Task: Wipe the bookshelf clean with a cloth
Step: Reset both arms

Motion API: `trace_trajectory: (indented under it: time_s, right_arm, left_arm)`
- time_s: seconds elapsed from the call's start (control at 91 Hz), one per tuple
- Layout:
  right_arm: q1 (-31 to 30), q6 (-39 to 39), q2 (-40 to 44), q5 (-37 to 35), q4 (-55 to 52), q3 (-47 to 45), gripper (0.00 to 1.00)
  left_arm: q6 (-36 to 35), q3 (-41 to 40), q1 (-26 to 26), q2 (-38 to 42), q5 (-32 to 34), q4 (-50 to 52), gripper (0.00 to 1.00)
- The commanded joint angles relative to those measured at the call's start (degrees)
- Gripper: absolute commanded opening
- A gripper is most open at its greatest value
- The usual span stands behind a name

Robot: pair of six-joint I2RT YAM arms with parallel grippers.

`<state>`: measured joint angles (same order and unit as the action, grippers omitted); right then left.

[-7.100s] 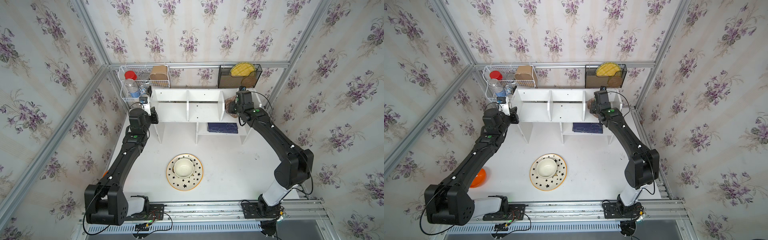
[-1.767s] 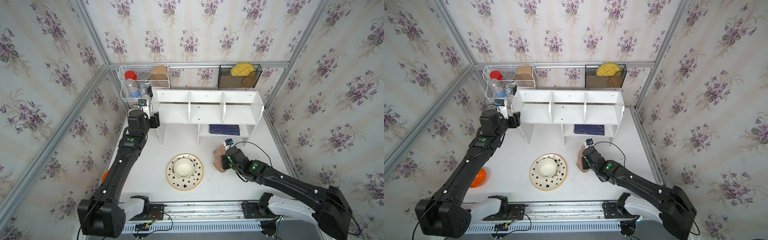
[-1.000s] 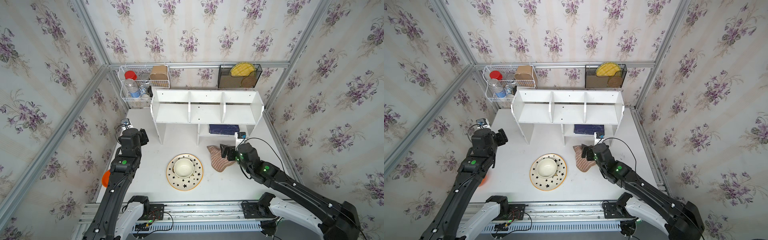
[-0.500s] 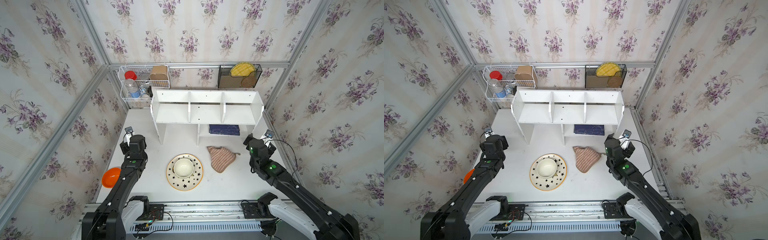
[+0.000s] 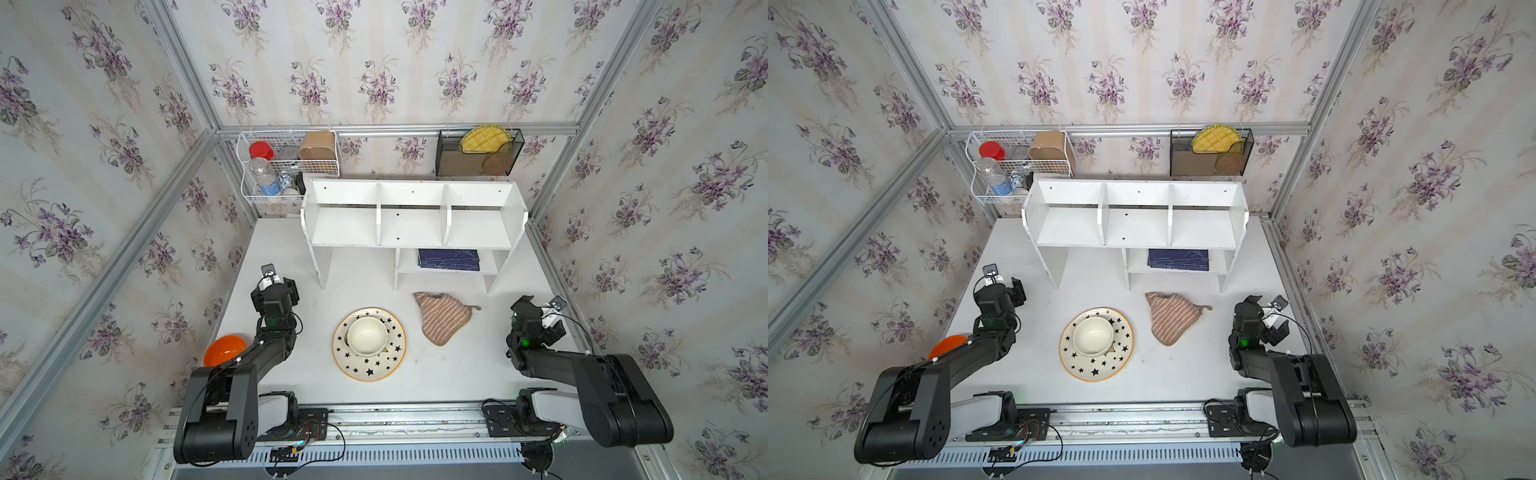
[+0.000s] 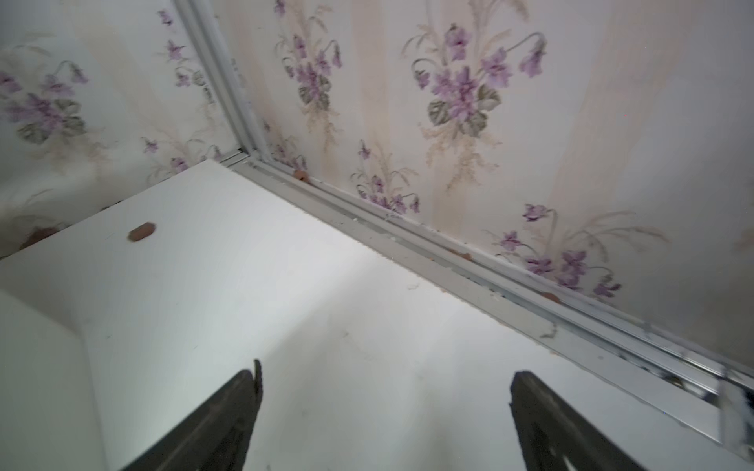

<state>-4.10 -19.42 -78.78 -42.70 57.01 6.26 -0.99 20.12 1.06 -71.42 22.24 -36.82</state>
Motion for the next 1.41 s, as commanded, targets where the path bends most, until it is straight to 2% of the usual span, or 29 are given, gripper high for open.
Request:
trace_trajectory:
  time_s: [0.0, 0.077, 0.11, 0.132, 0.154, 0.165, 0.209, 0.253, 0.275, 0.33, 0.385, 0.473, 0.528, 0.582, 0.703, 0.824, 0.912, 1.396]
  right_arm:
    - [-0.03, 11.13, -1.3, 16.63, 17.5, 0.98, 1.0]
    - [0.3, 14.34, -4.52, 22.26, 23.19, 1.02, 1.0]
    - [0.39, 15.52, -5.74, 27.97, 21.03, 1.77, 1.0]
    - [0.34, 16.36, -7.54, 29.26, 24.64, 2.1, 1.0]
    - [0.32, 17.29, -11.44, 29.16, 29.91, 1.98, 1.0]
    - [0.32, 17.61, -11.77, 29.16, 29.16, 1.95, 1.0]
    - [0.91, 15.53, -8.04, 29.74, 17.04, 4.19, 1.0]
    - [1.02, 16.07, -10.75, 29.8, 25.5, 3.66, 1.0]
    - [0.85, 16.56, -11.25, 29.61, 26.12, 3.31, 1.0]
    - [0.95, 15.08, -8.28, 28.94, 17.45, 4.26, 1.0]
    - [0.72, 16.23, -10.42, 28.45, 24.98, 3.4, 1.0]
    - [0.58, 14.83, -8.5, 26.72, 21.28, 2.95, 1.0]
    - [0.58, 16.35, -9.89, 28.46, 26.12, 1.98, 1.0]
    - [0.59, 16.54, -9.04, 30.22, 24.52, 2.2, 1.0]
    - [0.51, 16.42, -9.1, 29.65, 19.73, 4.78, 1.0]
    - [0.49, 16.7, -9.34, 30.01, 19.93, 4.9, 1.0]
    - [0.49, 16.79, -9.58, 30.2, 20.46, 4.95, 1.0]
    - [0.49, 16.87, -9.58, 30.39, 20.16, 5.0, 1.0]
  left_arm:
    - [0.82, 1.09, -0.09, 1.53, -3.03, 0.34, 0.77]
    - [0.68, 1.19, -0.1, 0.27, -3.87, 0.24, 0.77]
    - [2.01, 0.97, -0.09, -0.63, -3.91, -0.37, 0.77]
    - [2.94, 0.8, -0.09, -1.02, -4.03, -0.6, 0.77]
    - [3.77, 0.62, -0.25, -1.14, -4.53, -0.71, 0.77]
    - [4.05, 0.49, -0.39, -1.12, -4.86, -0.75, 0.77]
    - [4.78, 0.18, -0.98, -1.41, -6.06, -1.94, 0.77]
    - [5.63, -0.17, -1.24, -2.48, -7.52, -4.02, 0.77]
    - [4.44, -0.17, -1.28, -3.44, -8.41, -4.97, 0.77]
    - [3.09, -0.51, -1.34, -6.3, -10.49, -8.32, 0.77]
    - [1.48, -1.6, -1.68, -10.97, -12.52, -14.68, 0.77]
    - [-2.02, -3.4, -2.36, -18.2, -15.99, -27.39, 0.78]
    - [-0.32, -2.28, -2.42, -15.13, -14.5, -20.36, 0.78]
    - [1.21, -0.97, -2.0, -13.65, -13.1, -15.09, 0.78]
    - [0.47, -1.81, -2.07, -17.29, -12.26, -23.57, 0.78]
    - [0.11, 1.63, -2.15, -15.98, -13.4, -13.97, 0.78]
    - [-0.85, 0.74, -2.45, -17.29, -13.56, -17.92, 0.78]
    - [-0.81, 0.97, -2.47, -17.16, -13.63, -16.98, 0.78]
